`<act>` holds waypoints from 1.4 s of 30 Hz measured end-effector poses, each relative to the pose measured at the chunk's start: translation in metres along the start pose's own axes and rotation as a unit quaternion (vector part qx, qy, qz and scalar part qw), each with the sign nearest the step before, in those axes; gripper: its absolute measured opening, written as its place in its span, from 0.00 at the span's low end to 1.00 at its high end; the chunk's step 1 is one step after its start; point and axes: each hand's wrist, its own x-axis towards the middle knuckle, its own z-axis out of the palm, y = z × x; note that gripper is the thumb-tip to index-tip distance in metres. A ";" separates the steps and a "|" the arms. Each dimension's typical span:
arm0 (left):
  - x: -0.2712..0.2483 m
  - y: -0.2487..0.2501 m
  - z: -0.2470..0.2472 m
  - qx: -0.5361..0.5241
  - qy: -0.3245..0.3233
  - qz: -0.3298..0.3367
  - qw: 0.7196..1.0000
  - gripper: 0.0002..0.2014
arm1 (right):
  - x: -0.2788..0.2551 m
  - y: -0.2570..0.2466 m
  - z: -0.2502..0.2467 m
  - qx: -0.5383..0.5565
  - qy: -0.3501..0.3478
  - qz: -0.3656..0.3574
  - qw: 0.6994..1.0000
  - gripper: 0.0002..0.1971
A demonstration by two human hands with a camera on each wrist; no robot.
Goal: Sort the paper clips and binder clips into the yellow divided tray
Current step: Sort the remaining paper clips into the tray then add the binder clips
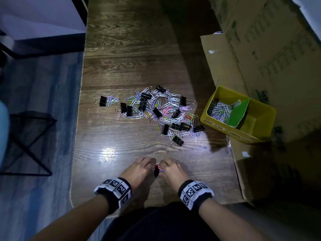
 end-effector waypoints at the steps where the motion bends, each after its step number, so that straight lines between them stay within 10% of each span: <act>1: -0.001 0.001 -0.001 0.007 -0.003 0.007 1.000 0.26 | 0.000 0.002 0.004 -0.002 -0.002 -0.009 1.000 0.13; 13: 0.007 0.006 -0.008 -0.068 -0.097 -0.108 0.987 0.15 | -0.008 -0.006 -0.012 -0.077 -0.018 -0.001 0.997 0.13; 24: 0.007 0.003 -0.008 -0.203 -0.004 -0.111 0.973 0.15 | -0.013 0.003 -0.012 -0.048 -0.013 -0.026 0.998 0.12; 42: 0.039 0.037 -0.009 -0.006 -0.035 -0.154 0.987 0.15 | -0.019 0.017 -0.032 0.052 -0.045 0.006 0.998 0.07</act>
